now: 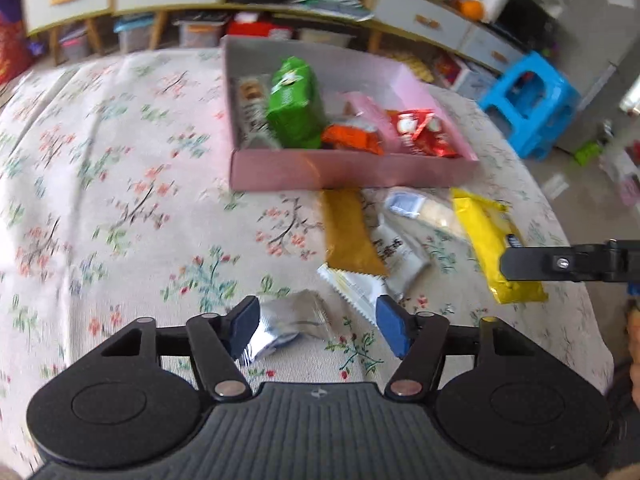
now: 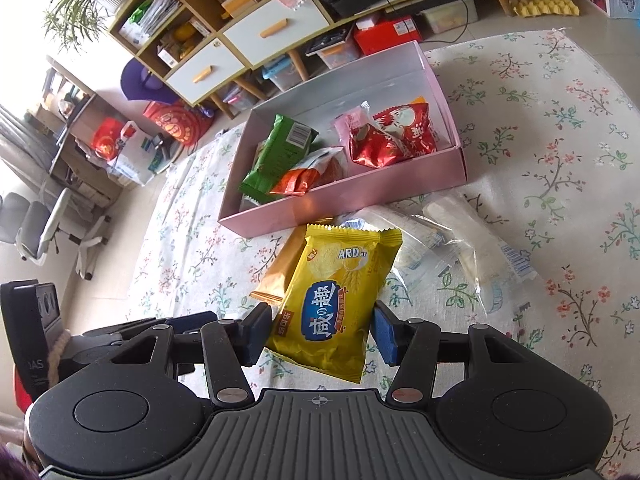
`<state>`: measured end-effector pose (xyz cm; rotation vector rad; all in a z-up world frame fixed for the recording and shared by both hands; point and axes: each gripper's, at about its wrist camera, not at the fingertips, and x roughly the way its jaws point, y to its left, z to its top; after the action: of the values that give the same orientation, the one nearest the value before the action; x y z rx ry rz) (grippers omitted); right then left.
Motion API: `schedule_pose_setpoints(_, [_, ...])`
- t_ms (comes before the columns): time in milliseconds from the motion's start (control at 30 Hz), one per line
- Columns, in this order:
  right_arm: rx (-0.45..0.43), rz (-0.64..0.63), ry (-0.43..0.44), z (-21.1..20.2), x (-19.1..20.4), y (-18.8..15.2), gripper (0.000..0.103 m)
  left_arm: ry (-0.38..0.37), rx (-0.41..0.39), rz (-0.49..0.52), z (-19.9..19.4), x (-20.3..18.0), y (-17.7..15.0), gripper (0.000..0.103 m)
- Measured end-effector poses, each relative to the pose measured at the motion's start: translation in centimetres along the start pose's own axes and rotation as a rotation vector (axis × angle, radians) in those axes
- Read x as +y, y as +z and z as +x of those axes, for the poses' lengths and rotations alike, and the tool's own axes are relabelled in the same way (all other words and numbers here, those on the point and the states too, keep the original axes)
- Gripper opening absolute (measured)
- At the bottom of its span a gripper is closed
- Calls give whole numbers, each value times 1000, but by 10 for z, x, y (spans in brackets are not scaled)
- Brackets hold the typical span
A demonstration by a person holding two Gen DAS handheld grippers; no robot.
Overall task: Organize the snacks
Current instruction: 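Grasp the yellow cracker pack with the right gripper while the left grasps the silver wrapper, then carry both snacks over the pink box and open both grippers inside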
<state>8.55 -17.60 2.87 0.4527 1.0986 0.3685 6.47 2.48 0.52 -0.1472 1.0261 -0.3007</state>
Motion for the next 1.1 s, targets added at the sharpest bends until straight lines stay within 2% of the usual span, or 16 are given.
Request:
schedule_pose_setpoints(33, [0, 1, -1, 0, -1, 0, 53, -10, -9, 17, -2, 1, 2, 71])
schedule_pose_setpoints(133, [-1, 3, -3, -1, -2, 0, 53, 25, -25, 137, -3, -5, 5, 74])
schedule_pose_setpoints(233, [-1, 5, -6, -1, -3, 0, 53, 34, 11, 256, 7, -11, 1, 73])
schedule_pose_setpoints(300, [0, 7, -7, -1, -4, 0, 53, 23, 39, 284, 14, -11, -1, 71])
schedule_pose_setpoints(400, [-3, 4, -9, -1, -4, 0, 53, 38, 72, 281, 24, -9, -3, 65])
schedule_pose_setpoints(467, [-2, 3, -6, -2, -4, 0, 53, 84, 103, 279, 33, -6, -5, 54])
schedule_pose_setpoints(533, [-3, 3, -7, -2, -4, 0, 53, 105, 101, 298, 34, -7, -7, 51])
schedule_pose_setpoints(567, [-4, 4, -8, -2, -5, 0, 53, 111, 99, 300, 33, -9, -7, 46])
schedule_pose_setpoints(633, [-5, 5, -8, -3, -5, 1, 53, 105, 100, 283, 32, -9, -6, 25])
schedule_pose_setpoints(900, [-6, 0, -13, -2, -5, 0, 53, 85, 74, 215, 28, -10, -2, 21])
schedule_pose_setpoints(1100, [-14, 1, -13, -3, -6, 2, 53, 26, -7, 168, 4, -12, 3, 21])
